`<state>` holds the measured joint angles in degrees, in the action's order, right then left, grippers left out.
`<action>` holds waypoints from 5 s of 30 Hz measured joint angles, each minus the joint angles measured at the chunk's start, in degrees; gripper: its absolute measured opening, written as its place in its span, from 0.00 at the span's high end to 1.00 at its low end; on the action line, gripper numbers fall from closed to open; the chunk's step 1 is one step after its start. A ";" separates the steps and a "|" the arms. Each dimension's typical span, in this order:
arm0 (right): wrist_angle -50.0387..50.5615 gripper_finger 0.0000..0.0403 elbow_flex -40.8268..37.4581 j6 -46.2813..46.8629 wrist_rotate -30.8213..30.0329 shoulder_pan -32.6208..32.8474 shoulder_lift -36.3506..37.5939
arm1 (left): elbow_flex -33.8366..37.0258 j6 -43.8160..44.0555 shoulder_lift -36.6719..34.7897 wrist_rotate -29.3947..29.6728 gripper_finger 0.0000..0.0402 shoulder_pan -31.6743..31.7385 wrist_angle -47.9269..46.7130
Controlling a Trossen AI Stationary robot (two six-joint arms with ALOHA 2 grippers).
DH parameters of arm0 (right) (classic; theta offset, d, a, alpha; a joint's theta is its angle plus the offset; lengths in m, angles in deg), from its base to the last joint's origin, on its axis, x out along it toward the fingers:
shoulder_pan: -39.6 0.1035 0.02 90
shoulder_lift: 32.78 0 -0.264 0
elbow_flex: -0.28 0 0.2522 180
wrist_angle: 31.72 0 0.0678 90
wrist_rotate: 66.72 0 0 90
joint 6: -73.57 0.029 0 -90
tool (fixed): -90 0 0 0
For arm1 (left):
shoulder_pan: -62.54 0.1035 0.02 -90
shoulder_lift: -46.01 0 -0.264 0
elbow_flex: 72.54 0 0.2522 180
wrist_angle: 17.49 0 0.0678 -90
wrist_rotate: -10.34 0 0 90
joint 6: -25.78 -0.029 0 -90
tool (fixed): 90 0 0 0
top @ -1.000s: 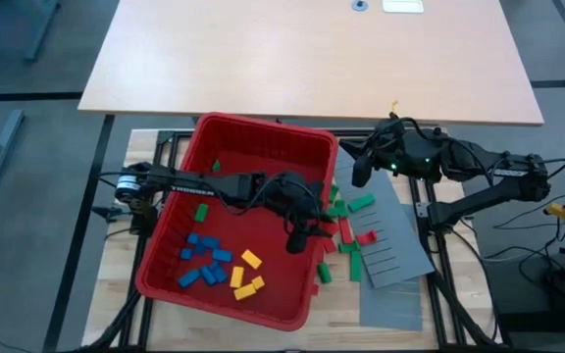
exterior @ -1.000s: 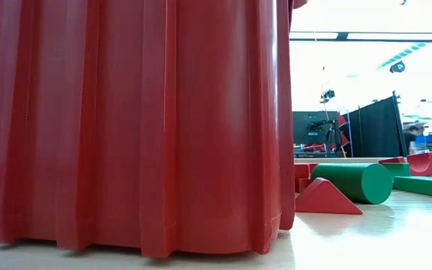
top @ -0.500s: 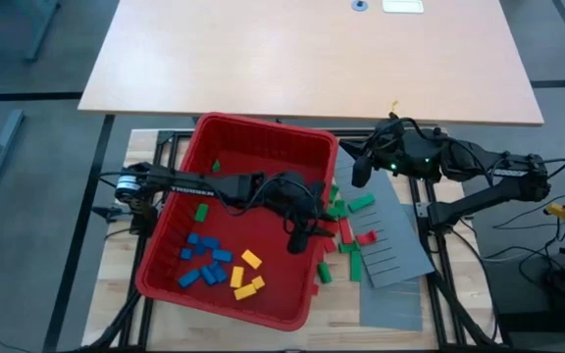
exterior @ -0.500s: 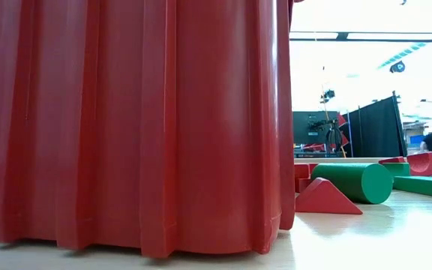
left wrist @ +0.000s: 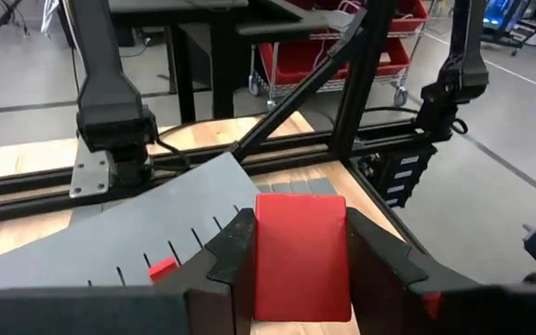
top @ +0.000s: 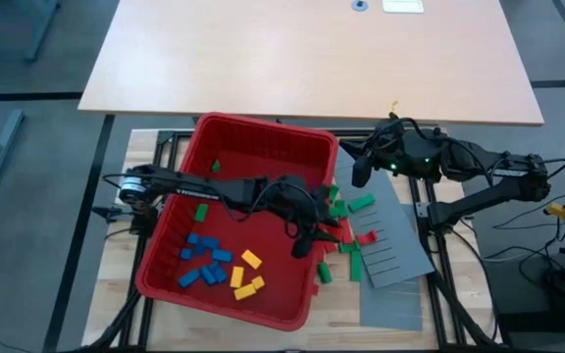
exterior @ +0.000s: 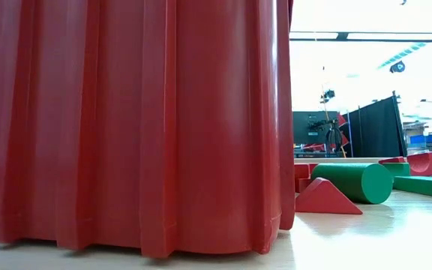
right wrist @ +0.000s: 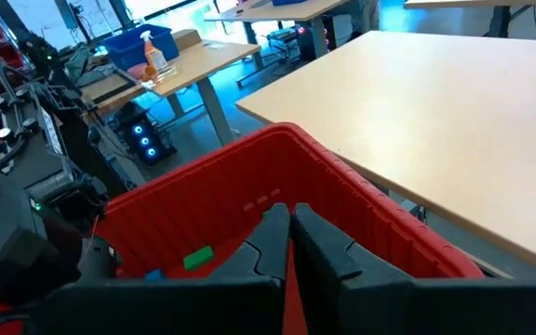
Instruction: Sort blocks
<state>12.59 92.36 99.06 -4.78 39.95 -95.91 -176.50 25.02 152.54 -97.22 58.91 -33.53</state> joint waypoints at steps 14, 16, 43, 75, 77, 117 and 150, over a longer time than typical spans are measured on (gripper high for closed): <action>0.04 1.00 0.01 -0.10 0.01 0.01 -0.02 | -0.04 0.15 2.96 0.66 0.67 0.00 -5.11; 0.04 1.00 0.00 -0.31 0.01 0.00 -0.04 | -0.04 0.07 2.96 1.73 0.60 0.01 -5.31; 0.04 1.00 0.01 -1.63 -0.01 0.00 -0.04 | -0.04 -5.06 -6.53 6.94 0.64 3.06 -10.25; -2.99 1.00 0.01 -0.10 4.08 0.01 -4.33 | 3.21 -15.62 -15.16 10.28 0.84 8.21 -49.67; -3.03 1.00 0.01 1.85 4.09 0.01 -5.00 | 6.04 -15.59 -17.46 9.92 0.84 8.78 -48.02; -7.30 1.00 0.01 -1.09 4.45 0.12 -6.93 | 35.76 9.24 -34.59 12.93 0.84 11.26 -14.12; -8.69 1.00 0.01 -9.99 7.58 0.13 -7.06 | 36.98 5.64 -34.46 29.05 0.84 11.26 -8.14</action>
<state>3.90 92.37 89.07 2.79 40.08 -102.97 -139.51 30.67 118.08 -68.17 70.16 -41.67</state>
